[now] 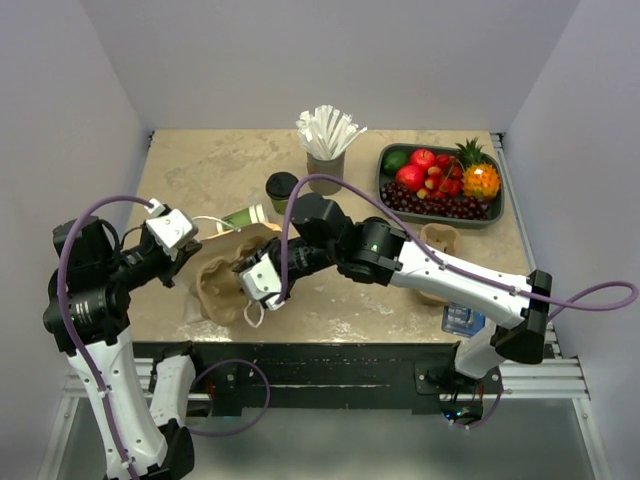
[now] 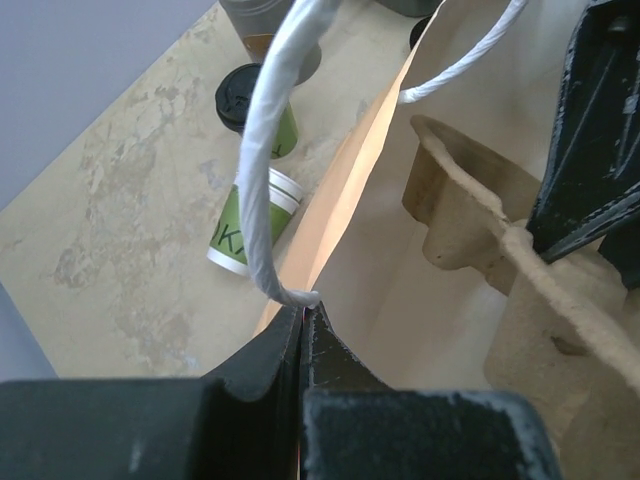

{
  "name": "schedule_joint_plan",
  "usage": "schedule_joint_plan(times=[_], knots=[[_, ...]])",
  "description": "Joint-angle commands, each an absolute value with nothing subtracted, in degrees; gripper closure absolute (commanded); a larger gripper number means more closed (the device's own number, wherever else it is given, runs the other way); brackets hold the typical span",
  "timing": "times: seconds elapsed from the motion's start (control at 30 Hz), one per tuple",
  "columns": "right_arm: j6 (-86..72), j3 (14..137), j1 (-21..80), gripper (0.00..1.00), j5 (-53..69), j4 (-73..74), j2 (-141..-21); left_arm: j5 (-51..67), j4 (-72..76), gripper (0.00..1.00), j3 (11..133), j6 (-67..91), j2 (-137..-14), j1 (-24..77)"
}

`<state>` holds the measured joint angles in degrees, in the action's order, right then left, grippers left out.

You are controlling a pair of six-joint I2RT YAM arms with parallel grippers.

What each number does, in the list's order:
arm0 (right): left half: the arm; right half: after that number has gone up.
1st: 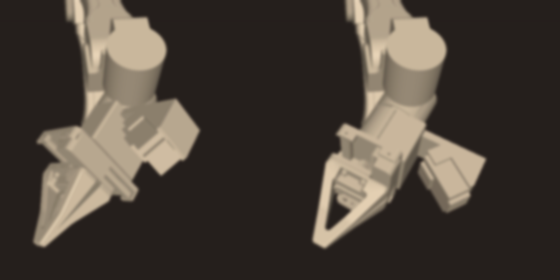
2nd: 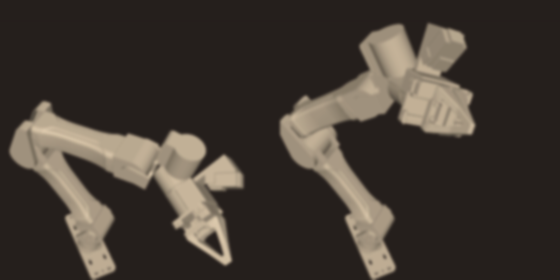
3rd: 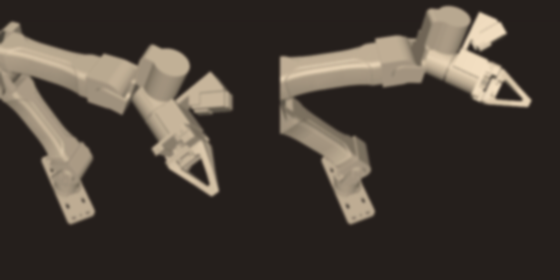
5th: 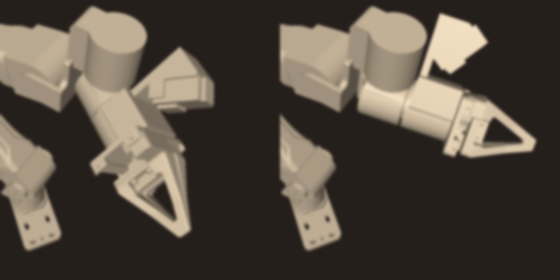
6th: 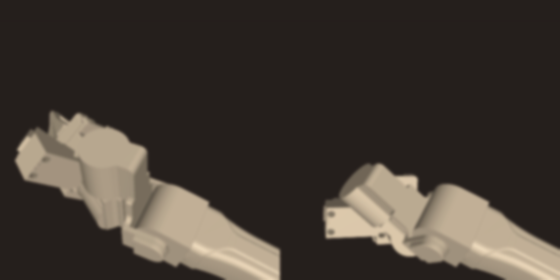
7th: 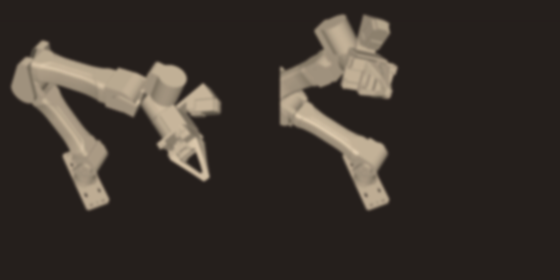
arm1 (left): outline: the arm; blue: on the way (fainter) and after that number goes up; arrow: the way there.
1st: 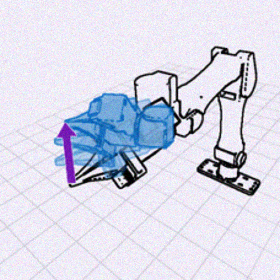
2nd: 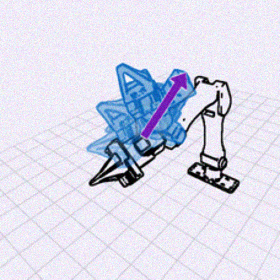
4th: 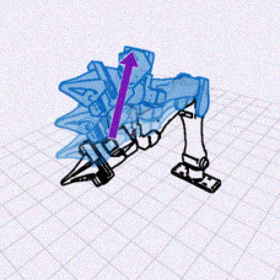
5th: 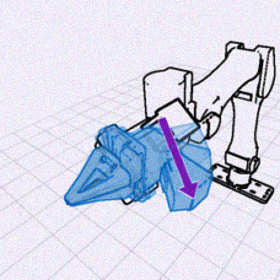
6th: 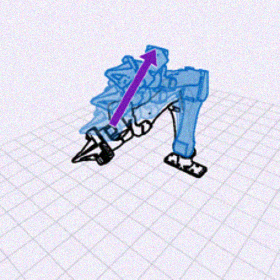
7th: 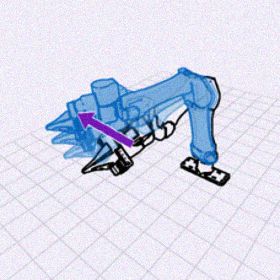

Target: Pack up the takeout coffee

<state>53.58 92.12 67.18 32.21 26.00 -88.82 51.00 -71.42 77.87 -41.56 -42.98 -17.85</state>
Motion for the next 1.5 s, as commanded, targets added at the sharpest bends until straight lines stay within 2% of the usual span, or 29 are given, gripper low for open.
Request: schedule_joint_plan(times=[0.0, 0.33, 0.67, 0.83, 1.0, 1.2, 1.33, 1.47], knots=[[49.8, 88.8, 67.3, 1.0, 33.0, 20.6, -82.3, 52.2, -69.6, 1.0, 77.2, -39.4, -42.7, -17.7], [40.5, 82.0, 67.1, 1.0, 29.8, 7.6, -75.7, 51.5, -70.8, 1.0, 77.6, -39.7, -43.2, -17.7], [38.3, 83.2, 67.1, 1.0, 28.1, 7.7, -79.0, 52.9, -71.5, 1.0, 77.4, -39.3, -42.5, -17.7], [35.1, 82.6, 67.1, 1.0, 30.1, 3.9, -77.1, 52.0, -69.2, 1.0, 76.2, -36.5, -42.5, -17.7], [35.9, 79.5, 67.1, 1.0, 22.5, 1.0, -74.7, 49.7, -67.9, 1.0, 75.1, -36.0, -41.5, -17.7], [27.8, 77.1, 67.1, 1.0, 23.1, -2.9, -71.8, 48.1, -67.0, 1.0, 73.4, -33.8, -39.4, -17.7], [23.9, 77.0, 67.1, 1.0, 22.9, -3.3, -71.6, 47.1, -66.4, 1.0, 72.9, -32.6, -38.1, -17.7], [26.7, 77.0, 67.1, 1.0, 21.7, -1.4, -72.6, 48.1, -67.5, 1.0, 74.9, -32.2, -38.1, -17.7]])
